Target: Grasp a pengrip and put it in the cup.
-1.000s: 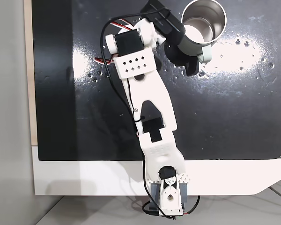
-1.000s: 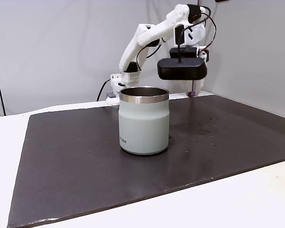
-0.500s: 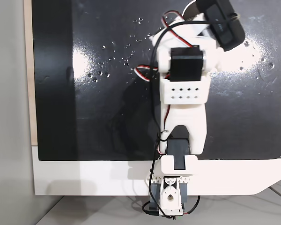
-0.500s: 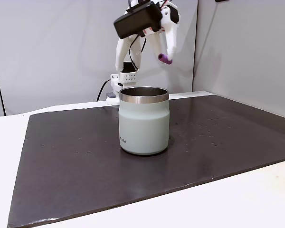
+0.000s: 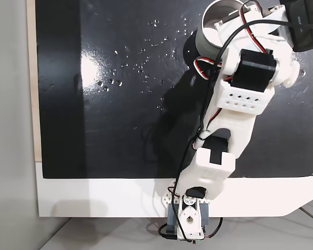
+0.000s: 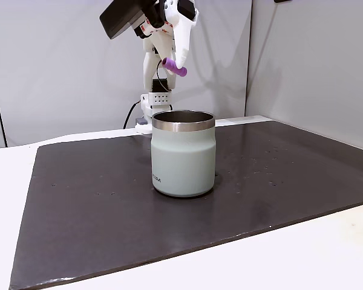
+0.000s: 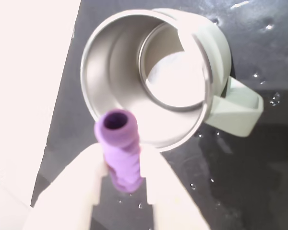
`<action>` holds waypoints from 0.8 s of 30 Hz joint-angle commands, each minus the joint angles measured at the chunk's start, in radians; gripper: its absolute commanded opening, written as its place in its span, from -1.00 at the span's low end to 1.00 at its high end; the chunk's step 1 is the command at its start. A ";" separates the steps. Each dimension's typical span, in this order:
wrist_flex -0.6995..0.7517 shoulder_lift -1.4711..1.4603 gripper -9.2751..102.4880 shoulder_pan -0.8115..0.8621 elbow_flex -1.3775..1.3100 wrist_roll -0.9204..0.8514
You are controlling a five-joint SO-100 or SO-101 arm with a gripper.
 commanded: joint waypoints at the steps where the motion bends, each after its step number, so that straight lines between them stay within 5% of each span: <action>1: -0.005 -0.025 -0.83 -0.005 -0.109 0.011; 12: -0.006 -0.156 -0.83 -0.034 -0.253 0.006; 18: -0.003 -0.161 -0.51 -0.025 -0.253 -0.014; 24: -0.003 -0.163 -0.44 -0.023 -0.253 -0.009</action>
